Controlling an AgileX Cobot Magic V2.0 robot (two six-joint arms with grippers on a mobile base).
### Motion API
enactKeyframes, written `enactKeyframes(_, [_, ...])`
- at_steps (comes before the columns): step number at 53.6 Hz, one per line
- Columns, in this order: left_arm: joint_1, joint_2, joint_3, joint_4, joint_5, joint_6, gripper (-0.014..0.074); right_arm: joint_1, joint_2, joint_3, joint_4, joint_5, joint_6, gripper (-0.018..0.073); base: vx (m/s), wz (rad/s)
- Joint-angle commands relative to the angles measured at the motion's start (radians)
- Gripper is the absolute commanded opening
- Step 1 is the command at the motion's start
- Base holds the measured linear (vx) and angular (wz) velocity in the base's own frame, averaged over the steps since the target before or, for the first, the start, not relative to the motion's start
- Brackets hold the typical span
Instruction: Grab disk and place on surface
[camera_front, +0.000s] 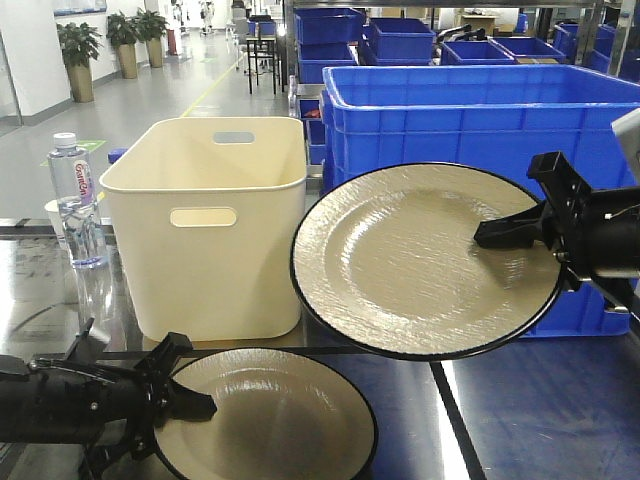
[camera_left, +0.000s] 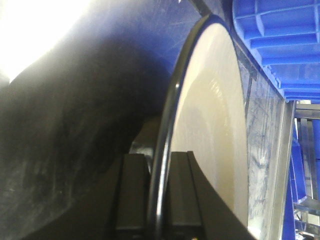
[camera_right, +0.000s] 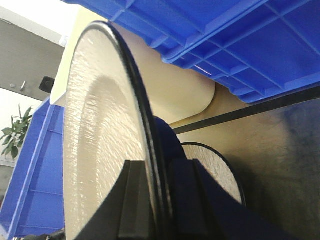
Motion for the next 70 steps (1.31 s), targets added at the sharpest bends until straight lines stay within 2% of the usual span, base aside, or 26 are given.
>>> enactKeyframes(1, [-0.004, -0.044, -0.036, 0.009, 0.021, -0.009, 0.0080, 0.000, -0.042, -0.042, 0.099, -0.038, -0.001, -0.0007, 0.00, 0.00])
enactKeyframes(7, [-0.004, -0.044, -0.036, 0.110, 0.048, -0.008, 0.0183, 0.000, -0.042, -0.042, 0.099, -0.041, -0.001, -0.0006, 0.00, 0.00])
enactKeyframes(14, [-0.004, -0.045, -0.036, 0.208, 0.076, -0.008, 0.0367, 0.000, -0.042, -0.042, 0.098, -0.041, -0.002, -0.0004, 0.00, 0.00])
enactKeyframes(22, [0.005, -0.076, -0.036, 0.252, 0.074, -0.008, 0.0564, 0.000, -0.042, -0.042, 0.098, -0.034, -0.016, -0.0001, 0.00, 0.00])
enactKeyframes(28, [0.039, -0.143, -0.036, 0.252, 0.058, -0.007, 0.0643, 0.000, -0.042, -0.042, 0.098, -0.026, -0.017, -0.0001, 0.00, 0.00])
enactKeyframes(36, [0.099, -0.270, -0.036, 0.254, 0.049, 0.024, 0.0642, 0.010, -0.038, -0.042, 0.097, -0.025, -0.017, -0.0001, 0.00, 0.00])
enactKeyframes(42, [0.123, -0.375, -0.036, 0.254, 0.014, 0.047, 0.0615, 0.077, -0.010, -0.042, 0.098, -0.070, -0.029, -0.0001, 0.00, 0.00])
enactKeyframes(47, [0.126, -0.446, -0.036, 0.257, -0.034, 0.047, 0.0586, 0.166, 0.040, -0.042, 0.098, -0.112, -0.031, -0.0001, 0.00, 0.00])
enactKeyframes(55, [0.126, -0.528, -0.036, 0.316, -0.084, 0.047, 0.0555, 0.290, 0.143, -0.042, 0.097, -0.128, -0.039, 0.0007, 0.00, 0.00])
enactKeyframes(62, [0.126, -0.558, -0.036, 0.365, -0.088, 0.047, 0.0554, 0.351, 0.216, -0.042, 0.097, -0.128, -0.066, 0.0027, 0.00, 0.00])
enactKeyframes(70, [0.126, -0.564, -0.036, 0.373, -0.085, 0.046, 0.0554, 0.371, 0.256, -0.042, 0.097, -0.132, -0.148, 0.0085, 0.00, 0.00])
